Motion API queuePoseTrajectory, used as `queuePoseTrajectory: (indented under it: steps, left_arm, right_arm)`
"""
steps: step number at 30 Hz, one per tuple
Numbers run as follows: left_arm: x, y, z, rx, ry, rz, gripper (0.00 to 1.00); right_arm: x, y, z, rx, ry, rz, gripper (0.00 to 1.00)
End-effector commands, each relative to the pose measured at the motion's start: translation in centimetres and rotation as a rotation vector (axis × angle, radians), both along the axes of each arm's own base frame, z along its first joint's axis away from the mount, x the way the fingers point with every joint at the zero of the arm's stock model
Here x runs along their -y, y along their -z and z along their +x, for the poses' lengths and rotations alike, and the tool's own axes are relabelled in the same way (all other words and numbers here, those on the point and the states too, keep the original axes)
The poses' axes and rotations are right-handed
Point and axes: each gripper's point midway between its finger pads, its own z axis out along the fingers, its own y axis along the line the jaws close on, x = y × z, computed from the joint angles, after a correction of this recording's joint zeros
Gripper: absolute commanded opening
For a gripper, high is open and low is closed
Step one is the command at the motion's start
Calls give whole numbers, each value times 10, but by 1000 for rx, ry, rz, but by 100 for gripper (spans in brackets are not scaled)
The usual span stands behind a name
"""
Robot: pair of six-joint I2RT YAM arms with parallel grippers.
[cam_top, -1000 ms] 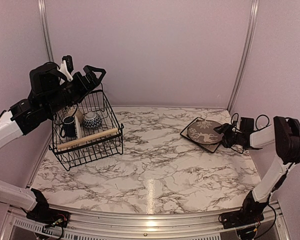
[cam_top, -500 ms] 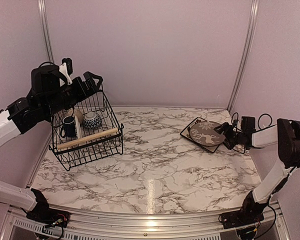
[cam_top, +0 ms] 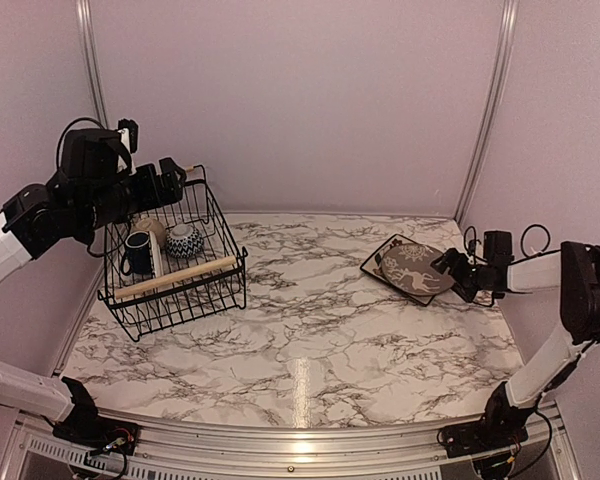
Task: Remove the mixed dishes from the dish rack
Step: Place the plate with another plate, then grab the plate from the dish rack.
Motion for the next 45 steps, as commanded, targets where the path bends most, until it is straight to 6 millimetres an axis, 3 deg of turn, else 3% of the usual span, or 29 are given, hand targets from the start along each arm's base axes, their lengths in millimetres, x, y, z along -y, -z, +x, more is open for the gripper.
queuePoseTrajectory:
  steps: [1,9,13,18,23,28,29,33,37,41,45]
  left_arm:
    - [-22,10,-4,-50,-67,148,99]
    - [-30,20,-12,-68,-77,148,99]
    - [-32,24,-12,-81,-88,160,99]
    - [-41,35,-10,-136,-135,205,99]
    - [-62,62,-6,-275,-229,265,99]
    - [-77,99,-4,-403,-302,229,98]
    - [-80,109,-2,-431,-310,219,97]
    - [-79,131,16,-500,-288,137,90]
    - [-70,151,37,-543,-262,97,80]
    - [-72,173,46,-588,-285,110,76]
    - [-73,186,52,-600,-305,123,69]
  right_arm:
    - [14,-23,12,57,14,-97,95]
    - [14,-18,24,47,-23,-141,92]
    - [5,-16,29,49,-57,-105,92]
    - [10,-30,31,83,-49,-162,92]
    - [16,-60,23,108,-38,-337,95]
    - [2,-89,20,163,-68,-417,99]
    - [-11,-95,20,179,-96,-424,99]
    - [-32,-112,21,225,-156,-445,99]
    - [-59,-111,28,218,-256,-462,99]
    - [-79,-102,34,153,-293,-574,99]
    - [-95,-105,35,181,-303,-646,99]
